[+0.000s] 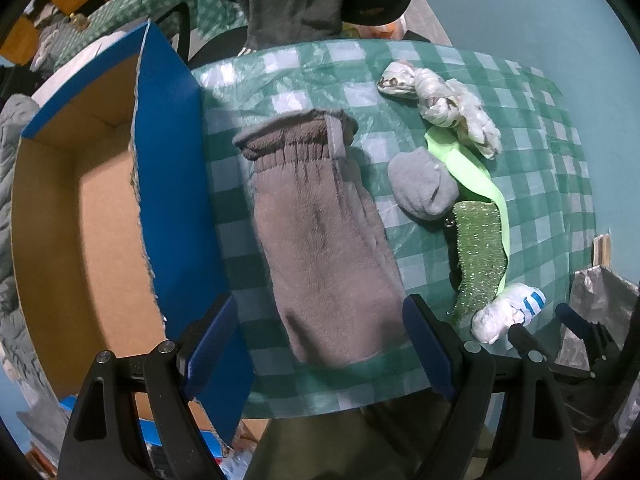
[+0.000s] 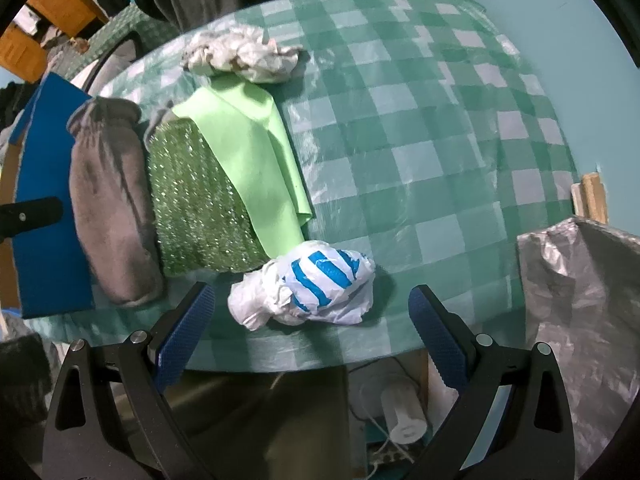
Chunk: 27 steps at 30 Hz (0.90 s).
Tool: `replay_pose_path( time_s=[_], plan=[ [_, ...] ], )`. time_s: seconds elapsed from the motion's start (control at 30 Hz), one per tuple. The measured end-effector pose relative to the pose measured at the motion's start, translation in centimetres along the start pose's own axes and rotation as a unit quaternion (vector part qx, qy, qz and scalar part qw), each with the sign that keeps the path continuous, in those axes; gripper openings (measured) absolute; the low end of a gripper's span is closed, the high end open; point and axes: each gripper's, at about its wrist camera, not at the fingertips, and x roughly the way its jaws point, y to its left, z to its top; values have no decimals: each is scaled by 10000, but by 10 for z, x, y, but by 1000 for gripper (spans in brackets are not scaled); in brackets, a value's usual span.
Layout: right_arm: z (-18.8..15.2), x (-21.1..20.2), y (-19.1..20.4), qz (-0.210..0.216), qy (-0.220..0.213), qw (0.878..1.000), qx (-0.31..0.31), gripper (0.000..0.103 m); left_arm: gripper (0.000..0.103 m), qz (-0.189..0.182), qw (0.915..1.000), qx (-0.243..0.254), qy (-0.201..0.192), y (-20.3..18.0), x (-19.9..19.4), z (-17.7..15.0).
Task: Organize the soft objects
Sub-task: 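Grasp the blue-striped white sock with the right tool while the left tool approaches the grey mitten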
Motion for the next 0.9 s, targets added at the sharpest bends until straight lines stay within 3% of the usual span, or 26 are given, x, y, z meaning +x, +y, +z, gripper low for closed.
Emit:
replay_pose_path(
  time_s=[0.47, 0.7, 0.77, 0.9],
  plan=[
    [-3, 32, -6, -159, 292, 9994, -111, 92, 86, -5, 9993, -275, 236, 5, 23, 0],
    [-6, 42, -19, -240, 404, 9986, -231, 80, 86, 58, 9989, -367, 293, 5, 32, 2],
    [-8, 40, -23, -288, 379, 9983, -339, 74, 86, 87, 9989, -377, 283, 5, 35, 1],
    [-3, 29, -36, -283, 374, 9983, -356, 44, 86, 120, 9986, -401, 308, 6, 37, 7]
  ],
)
